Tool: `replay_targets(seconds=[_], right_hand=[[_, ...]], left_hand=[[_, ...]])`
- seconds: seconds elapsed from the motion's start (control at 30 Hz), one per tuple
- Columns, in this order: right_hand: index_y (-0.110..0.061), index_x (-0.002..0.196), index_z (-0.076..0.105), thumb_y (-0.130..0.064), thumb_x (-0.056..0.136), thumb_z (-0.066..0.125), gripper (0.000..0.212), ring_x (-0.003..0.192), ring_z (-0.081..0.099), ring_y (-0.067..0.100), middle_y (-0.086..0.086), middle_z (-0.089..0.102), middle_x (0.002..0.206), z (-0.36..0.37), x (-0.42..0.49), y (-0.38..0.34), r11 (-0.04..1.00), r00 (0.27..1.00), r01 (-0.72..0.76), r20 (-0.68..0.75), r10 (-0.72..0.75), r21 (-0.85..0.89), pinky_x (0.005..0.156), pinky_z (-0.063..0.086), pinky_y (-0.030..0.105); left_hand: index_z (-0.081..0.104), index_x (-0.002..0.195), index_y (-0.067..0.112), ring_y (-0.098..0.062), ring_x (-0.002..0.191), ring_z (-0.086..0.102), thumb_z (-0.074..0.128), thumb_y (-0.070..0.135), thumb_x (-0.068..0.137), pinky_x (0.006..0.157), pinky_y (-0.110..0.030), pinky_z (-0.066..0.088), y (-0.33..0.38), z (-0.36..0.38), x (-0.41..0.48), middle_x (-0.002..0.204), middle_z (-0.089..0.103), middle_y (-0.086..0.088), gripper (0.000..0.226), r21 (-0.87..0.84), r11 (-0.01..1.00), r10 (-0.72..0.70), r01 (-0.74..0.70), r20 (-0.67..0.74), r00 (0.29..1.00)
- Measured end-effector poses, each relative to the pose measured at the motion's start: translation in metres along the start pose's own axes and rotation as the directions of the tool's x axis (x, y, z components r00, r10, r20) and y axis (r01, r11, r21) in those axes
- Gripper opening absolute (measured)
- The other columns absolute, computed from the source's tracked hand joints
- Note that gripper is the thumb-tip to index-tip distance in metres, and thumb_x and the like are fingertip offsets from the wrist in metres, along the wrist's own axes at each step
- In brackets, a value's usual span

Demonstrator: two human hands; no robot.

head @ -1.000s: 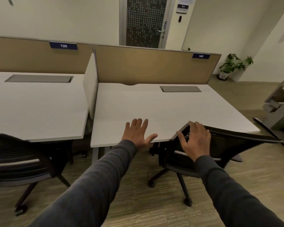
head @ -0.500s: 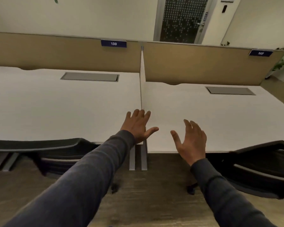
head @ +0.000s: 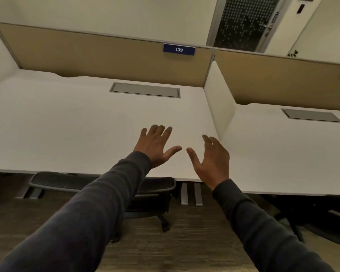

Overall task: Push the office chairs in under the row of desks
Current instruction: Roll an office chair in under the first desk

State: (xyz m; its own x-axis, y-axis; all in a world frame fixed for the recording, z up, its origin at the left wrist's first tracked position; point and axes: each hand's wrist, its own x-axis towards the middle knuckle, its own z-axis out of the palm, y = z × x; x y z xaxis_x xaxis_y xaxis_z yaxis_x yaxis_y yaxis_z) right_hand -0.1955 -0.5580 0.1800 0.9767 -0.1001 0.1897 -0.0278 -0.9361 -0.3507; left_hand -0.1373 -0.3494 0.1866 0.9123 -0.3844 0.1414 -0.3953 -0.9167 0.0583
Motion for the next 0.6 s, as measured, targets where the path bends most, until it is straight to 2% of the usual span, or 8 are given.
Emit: replay_targets(seconds=[0.33,0.6], right_hand=[[-0.021,0.155,0.028,-0.077,0.092,0.028,0.084,0.148,0.030,0.025,0.008,0.036,0.159,0.075,-0.063,-0.237,1.000,1.000,-0.014,-0.005,0.014,0.002,0.118,0.028,0.053],[-0.018,0.154,0.031,-0.075,0.093,0.029,0.083,0.145,0.034,0.025,0.009,0.039,0.156,0.120,-0.086,-0.387,0.999,0.999,0.033,-0.001,-0.033,-0.035,0.115,0.030,0.050]], left_hand=[[0.024,0.155,0.020,-0.027,0.140,0.029,0.005,0.078,0.086,0.112,-0.051,0.025,-0.221,-0.033,-0.128,0.154,0.036,-0.006,0.092,-0.027,0.999,0.023,-0.023,-0.016,1.000],[0.024,0.155,0.020,-0.025,0.140,0.028,0.005,0.078,0.086,0.113,-0.050,0.025,-0.365,-0.054,-0.203,0.153,0.037,-0.004,0.092,-0.038,0.999,0.019,-0.019,-0.010,1.000]])
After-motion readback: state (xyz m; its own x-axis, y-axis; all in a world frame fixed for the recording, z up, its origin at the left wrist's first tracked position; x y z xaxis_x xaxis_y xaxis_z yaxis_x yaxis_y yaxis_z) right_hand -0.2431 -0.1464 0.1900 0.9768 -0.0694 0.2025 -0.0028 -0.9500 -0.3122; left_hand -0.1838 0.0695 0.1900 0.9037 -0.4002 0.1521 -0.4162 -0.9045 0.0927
